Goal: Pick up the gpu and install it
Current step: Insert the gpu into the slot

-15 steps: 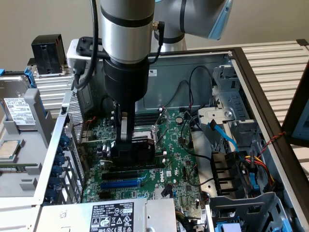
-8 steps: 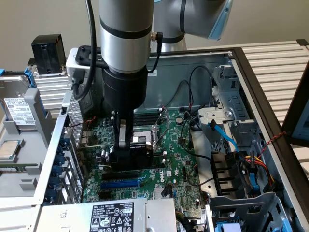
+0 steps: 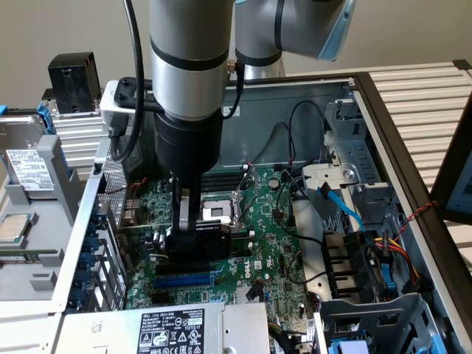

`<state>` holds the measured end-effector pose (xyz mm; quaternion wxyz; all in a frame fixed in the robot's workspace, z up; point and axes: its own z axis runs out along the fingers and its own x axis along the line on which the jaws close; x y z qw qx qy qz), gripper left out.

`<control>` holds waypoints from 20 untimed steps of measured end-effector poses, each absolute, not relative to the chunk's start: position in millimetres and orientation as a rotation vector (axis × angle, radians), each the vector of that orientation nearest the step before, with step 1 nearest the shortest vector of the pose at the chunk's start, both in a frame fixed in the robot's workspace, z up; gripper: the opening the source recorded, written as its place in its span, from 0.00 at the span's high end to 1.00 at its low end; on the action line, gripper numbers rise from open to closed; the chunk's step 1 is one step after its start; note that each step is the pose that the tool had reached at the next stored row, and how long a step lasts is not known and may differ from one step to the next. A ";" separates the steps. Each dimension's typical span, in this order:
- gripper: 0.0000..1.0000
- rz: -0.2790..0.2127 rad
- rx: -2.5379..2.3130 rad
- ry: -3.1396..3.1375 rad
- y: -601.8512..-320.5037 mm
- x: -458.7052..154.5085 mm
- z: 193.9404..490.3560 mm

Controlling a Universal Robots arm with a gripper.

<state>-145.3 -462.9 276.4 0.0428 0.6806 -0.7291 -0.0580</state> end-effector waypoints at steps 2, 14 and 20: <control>0.73 -0.184 2.084 -2.231 -464.0 -145.3 275.6; 0.73 -0.207 2.083 -2.236 -469.5 -147.4 272.5; 0.73 -0.211 2.081 -2.233 -469.5 -147.6 268.2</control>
